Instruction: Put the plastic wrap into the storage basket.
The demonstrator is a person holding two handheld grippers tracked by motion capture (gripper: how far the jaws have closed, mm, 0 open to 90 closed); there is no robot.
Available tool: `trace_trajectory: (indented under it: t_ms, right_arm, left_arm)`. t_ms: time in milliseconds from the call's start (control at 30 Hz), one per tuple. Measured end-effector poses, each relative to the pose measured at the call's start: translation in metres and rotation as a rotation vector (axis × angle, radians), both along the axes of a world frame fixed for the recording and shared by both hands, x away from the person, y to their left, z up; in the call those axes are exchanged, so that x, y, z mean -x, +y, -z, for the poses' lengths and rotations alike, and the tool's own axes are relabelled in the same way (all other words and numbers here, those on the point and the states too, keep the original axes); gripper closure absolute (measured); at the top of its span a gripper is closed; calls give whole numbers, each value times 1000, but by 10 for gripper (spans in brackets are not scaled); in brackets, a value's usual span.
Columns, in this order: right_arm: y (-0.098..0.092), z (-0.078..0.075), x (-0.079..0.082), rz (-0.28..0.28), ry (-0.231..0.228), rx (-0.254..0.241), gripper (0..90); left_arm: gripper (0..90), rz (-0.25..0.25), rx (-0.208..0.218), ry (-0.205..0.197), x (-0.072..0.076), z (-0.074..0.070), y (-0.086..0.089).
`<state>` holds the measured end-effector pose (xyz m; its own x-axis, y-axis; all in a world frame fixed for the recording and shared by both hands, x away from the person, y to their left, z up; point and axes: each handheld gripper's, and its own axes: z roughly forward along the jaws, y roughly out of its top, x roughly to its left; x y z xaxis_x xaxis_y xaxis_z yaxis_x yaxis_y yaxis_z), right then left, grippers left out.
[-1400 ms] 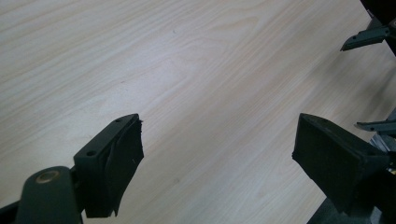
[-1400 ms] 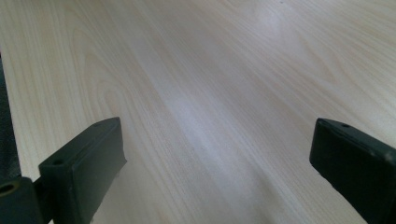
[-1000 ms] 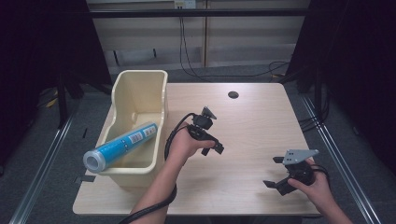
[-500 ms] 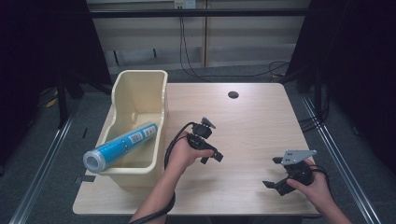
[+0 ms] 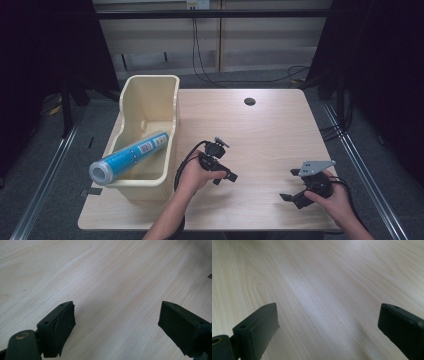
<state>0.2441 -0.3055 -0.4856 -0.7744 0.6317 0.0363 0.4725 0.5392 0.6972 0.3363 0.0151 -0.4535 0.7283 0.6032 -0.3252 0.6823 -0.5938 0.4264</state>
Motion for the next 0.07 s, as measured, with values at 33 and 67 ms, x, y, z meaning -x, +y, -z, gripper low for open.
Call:
trace_trajectory:
  t_ms: [33,67]
  right_arm:
    - [1,1,0,1,-1,4,30]
    - [1,1,0,7,2,3,30]
  left_arm:
    - [132,11,-8,-4,0,0,0]
    - [127,7,-4,-8,1,1,1]
